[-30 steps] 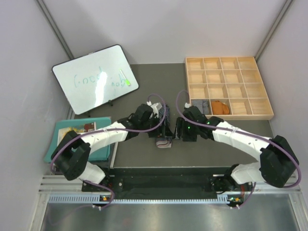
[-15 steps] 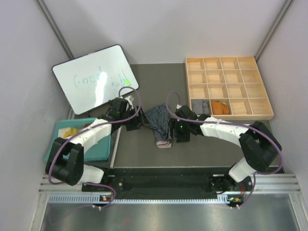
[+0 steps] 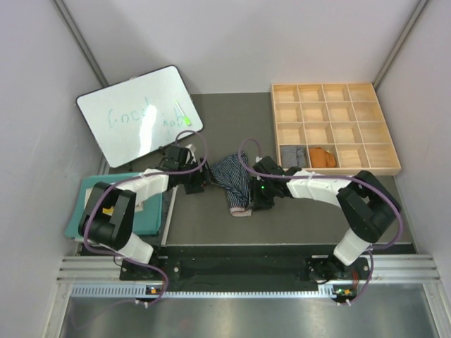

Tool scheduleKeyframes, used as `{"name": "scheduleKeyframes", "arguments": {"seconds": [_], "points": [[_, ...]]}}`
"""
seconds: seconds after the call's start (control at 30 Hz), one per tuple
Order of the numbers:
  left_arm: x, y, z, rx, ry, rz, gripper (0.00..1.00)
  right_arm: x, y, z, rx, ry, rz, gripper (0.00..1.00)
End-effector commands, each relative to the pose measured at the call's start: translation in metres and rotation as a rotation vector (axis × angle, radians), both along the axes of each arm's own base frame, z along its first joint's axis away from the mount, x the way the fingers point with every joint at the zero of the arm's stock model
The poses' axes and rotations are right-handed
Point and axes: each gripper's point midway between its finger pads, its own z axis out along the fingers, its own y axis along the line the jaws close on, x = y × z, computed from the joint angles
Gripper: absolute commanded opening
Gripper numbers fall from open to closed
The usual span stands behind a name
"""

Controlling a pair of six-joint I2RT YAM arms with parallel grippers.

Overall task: Roll the underwear
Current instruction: Fold the underwear at the center of the board.

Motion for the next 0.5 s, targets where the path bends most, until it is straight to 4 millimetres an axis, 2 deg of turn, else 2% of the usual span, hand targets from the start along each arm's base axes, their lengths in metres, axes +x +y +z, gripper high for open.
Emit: {"name": "scheduleKeyframes", "arguments": {"seconds": [0.0,0.1,0.2,0.37,0.47], "points": [[0.028,-0.003,0.009,-0.023,-0.086,0.035,0.76,0.011,0.014,0.005,0.036,-0.032,0.015,0.31],[0.035,-0.001,0.002,-0.016,-0.086,0.072,0.73,0.009,0.012,0.002,0.026,-0.025,0.019,0.22],[0.044,-0.003,0.002,-0.039,-0.109,0.097,0.73,0.007,0.012,-0.001,0.019,-0.017,0.024,0.18],[0.057,-0.005,-0.005,-0.05,-0.114,0.14,0.72,0.006,0.011,-0.003,0.015,-0.009,0.031,0.17],[0.06,0.0,-0.015,-0.014,-0.083,0.166,0.67,0.006,0.011,-0.003,0.011,-0.007,0.033,0.17]]}}
